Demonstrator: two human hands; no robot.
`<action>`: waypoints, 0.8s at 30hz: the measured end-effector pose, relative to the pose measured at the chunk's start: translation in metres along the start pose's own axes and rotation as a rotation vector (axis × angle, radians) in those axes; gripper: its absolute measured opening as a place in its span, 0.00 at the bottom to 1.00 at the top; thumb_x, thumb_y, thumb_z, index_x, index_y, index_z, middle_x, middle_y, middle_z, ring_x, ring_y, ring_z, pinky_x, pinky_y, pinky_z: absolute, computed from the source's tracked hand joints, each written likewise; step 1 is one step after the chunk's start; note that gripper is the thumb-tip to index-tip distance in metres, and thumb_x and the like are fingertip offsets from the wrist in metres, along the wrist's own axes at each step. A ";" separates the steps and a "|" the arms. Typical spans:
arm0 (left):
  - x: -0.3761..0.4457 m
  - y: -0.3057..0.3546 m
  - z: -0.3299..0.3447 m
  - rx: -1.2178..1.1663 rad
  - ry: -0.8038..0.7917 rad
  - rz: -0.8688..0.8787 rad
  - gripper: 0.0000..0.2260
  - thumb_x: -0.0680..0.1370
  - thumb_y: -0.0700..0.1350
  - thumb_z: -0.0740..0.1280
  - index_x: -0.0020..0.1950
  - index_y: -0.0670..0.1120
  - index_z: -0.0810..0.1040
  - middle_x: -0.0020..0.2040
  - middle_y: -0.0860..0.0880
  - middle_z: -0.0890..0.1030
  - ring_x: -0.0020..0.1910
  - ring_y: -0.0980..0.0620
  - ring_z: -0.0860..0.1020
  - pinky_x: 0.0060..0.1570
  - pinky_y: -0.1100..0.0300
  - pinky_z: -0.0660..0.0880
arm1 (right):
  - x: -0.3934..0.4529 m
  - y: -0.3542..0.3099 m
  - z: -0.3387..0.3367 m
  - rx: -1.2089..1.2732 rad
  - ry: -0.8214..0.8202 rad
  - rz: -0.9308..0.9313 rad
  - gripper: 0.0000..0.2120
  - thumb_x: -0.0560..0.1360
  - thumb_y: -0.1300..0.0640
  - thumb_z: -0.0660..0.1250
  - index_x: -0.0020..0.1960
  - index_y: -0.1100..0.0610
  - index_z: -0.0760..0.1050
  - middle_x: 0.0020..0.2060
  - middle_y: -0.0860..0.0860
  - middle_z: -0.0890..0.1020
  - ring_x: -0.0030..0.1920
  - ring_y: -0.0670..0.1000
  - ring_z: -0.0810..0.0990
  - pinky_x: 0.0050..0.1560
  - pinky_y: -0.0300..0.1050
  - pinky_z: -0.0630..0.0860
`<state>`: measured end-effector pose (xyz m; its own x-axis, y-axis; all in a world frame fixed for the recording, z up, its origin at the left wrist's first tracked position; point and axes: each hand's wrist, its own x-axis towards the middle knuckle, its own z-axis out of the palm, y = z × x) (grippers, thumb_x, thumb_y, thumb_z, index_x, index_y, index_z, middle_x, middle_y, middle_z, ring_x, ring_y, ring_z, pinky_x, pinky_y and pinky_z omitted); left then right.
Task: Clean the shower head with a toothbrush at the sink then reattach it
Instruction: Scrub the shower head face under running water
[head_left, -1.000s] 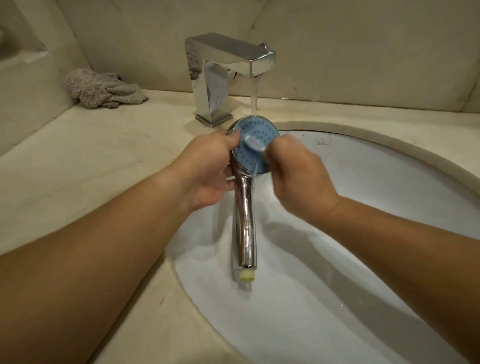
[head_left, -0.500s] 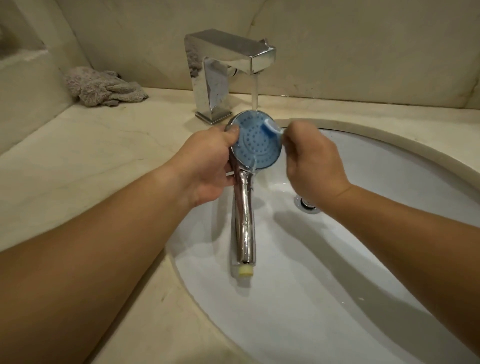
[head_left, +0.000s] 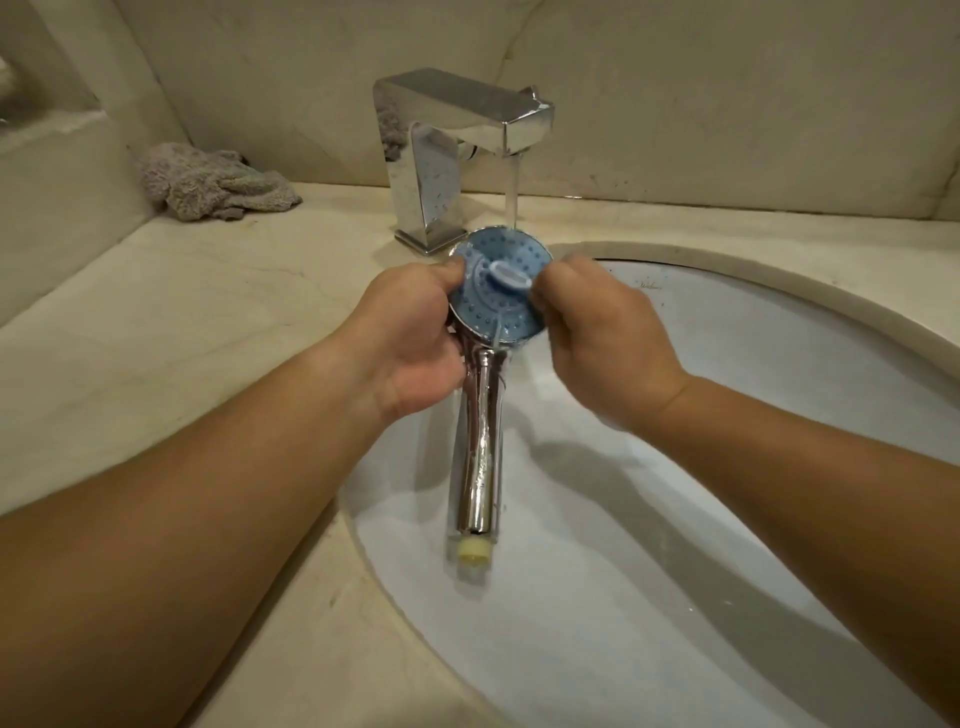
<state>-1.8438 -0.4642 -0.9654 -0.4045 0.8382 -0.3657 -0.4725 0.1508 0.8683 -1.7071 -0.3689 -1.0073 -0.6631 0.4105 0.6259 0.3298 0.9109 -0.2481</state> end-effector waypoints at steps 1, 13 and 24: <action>0.001 0.000 0.000 -0.004 0.003 0.008 0.18 0.87 0.47 0.53 0.67 0.42 0.78 0.60 0.41 0.85 0.56 0.43 0.85 0.54 0.48 0.83 | 0.002 0.005 -0.003 0.009 0.041 0.078 0.03 0.78 0.64 0.61 0.45 0.60 0.71 0.39 0.51 0.72 0.33 0.57 0.71 0.31 0.53 0.73; 0.013 0.000 -0.006 -0.006 -0.020 0.046 0.18 0.87 0.47 0.54 0.69 0.42 0.77 0.63 0.41 0.84 0.60 0.41 0.84 0.64 0.42 0.78 | -0.013 0.014 0.000 0.014 0.009 0.012 0.02 0.76 0.67 0.62 0.46 0.62 0.72 0.40 0.57 0.74 0.31 0.59 0.71 0.28 0.52 0.73; 0.013 -0.001 -0.007 -0.015 -0.010 0.056 0.18 0.87 0.47 0.53 0.69 0.42 0.78 0.62 0.41 0.84 0.58 0.41 0.85 0.62 0.43 0.79 | -0.017 0.003 0.003 0.013 -0.074 -0.106 0.03 0.74 0.70 0.62 0.45 0.64 0.73 0.39 0.58 0.75 0.29 0.56 0.70 0.25 0.48 0.70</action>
<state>-1.8539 -0.4568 -0.9729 -0.4228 0.8503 -0.3136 -0.4608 0.0962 0.8823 -1.6971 -0.3733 -1.0211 -0.7418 0.3134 0.5928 0.2469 0.9496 -0.1931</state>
